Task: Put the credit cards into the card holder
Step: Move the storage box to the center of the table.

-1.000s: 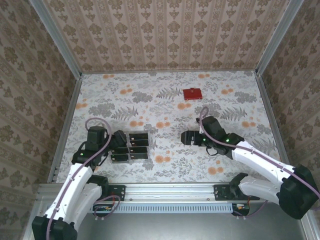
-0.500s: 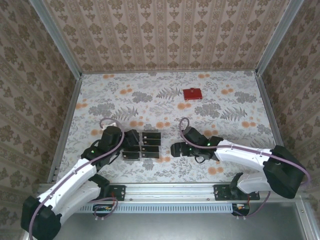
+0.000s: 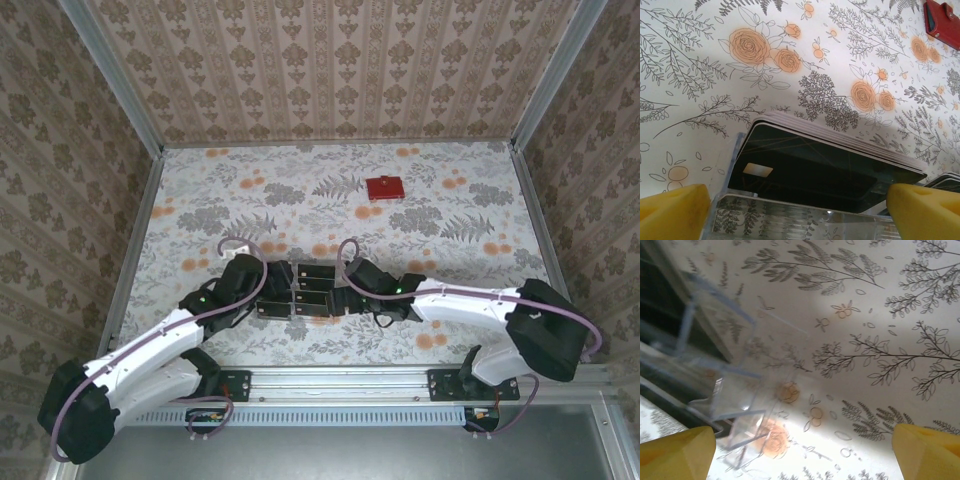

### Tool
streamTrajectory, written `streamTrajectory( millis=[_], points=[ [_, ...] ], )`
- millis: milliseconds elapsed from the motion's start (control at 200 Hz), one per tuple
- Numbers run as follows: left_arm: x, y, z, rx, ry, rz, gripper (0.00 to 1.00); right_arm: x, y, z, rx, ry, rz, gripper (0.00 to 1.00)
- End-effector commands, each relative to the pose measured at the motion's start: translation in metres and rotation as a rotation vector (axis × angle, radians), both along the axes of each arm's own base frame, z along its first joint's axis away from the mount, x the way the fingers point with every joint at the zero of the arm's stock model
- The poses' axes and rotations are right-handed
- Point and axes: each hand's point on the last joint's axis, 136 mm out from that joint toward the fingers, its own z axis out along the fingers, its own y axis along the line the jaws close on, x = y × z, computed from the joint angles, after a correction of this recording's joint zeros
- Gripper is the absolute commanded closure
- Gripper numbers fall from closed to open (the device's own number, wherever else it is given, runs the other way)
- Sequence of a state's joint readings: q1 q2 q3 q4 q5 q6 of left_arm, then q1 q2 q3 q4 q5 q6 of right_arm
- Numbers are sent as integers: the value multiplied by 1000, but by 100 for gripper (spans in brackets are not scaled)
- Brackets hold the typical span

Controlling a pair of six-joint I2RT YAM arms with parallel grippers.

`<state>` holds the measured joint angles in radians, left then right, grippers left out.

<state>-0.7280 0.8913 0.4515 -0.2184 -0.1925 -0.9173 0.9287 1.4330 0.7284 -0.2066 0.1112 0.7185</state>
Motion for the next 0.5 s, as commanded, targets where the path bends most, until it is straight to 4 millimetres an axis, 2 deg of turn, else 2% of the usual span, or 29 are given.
streamTrajectory(
  millis=[0, 245, 495],
  points=[
    [5, -4, 5, -23, -26, 14, 0, 15, -2, 1, -44, -54, -52, 8],
    [7, -15, 5, -35, -26, -13, 0, 30, -11, -3, -114, -102, -94, 8],
    [15, -33, 3, -33, -23, -61, 0, 48, -36, -2, -147, -123, -175, 8]
  ],
)
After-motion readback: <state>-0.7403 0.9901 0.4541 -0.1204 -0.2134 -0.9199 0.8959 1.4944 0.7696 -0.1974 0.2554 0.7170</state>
